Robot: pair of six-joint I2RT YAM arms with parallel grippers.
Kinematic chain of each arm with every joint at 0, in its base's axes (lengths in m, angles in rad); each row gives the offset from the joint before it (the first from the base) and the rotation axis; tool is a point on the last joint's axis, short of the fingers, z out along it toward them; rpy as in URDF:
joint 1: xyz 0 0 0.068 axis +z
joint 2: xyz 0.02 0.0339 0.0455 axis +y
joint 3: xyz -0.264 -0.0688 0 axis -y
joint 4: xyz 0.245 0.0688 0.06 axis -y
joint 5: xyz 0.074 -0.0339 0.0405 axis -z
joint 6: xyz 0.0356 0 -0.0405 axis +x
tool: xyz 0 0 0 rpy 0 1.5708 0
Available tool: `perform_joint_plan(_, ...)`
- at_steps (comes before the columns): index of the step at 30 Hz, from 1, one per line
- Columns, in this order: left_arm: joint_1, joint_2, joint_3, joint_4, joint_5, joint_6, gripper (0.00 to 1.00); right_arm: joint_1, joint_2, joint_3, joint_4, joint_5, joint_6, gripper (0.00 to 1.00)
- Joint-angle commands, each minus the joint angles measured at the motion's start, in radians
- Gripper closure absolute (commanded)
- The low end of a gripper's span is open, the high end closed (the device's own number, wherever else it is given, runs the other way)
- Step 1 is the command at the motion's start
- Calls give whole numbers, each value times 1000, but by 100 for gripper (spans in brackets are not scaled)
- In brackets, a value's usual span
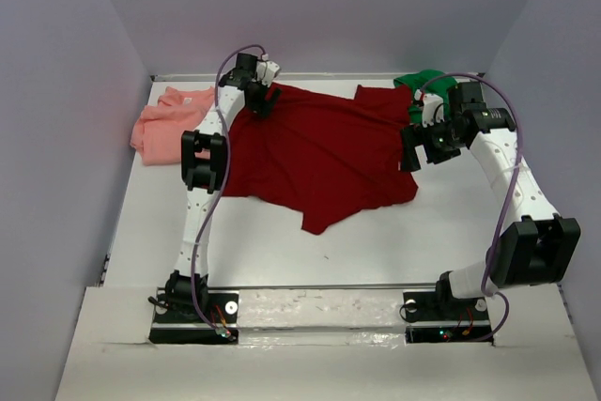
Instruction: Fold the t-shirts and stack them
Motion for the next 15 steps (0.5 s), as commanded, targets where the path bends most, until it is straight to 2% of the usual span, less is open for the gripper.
perform_joint_plan(1, 53, 57, 11, -21, -193, -12, 1, -7, -18, -8, 4, -26, 3, 0)
perform_joint_plan(7, 59, 34, -21, -33, -187, -22, 1, -7, -22, -13, 5, -29, 2, 0)
perform_joint_plan(9, 59, 2, -34, -53, -112, -29, 1, -7, -22, -14, 7, -33, 0, 0)
perform_joint_plan(15, 37, -183, -95, -52, -23, -30, 1, -7, 25, -13, 69, -61, -29, 0)
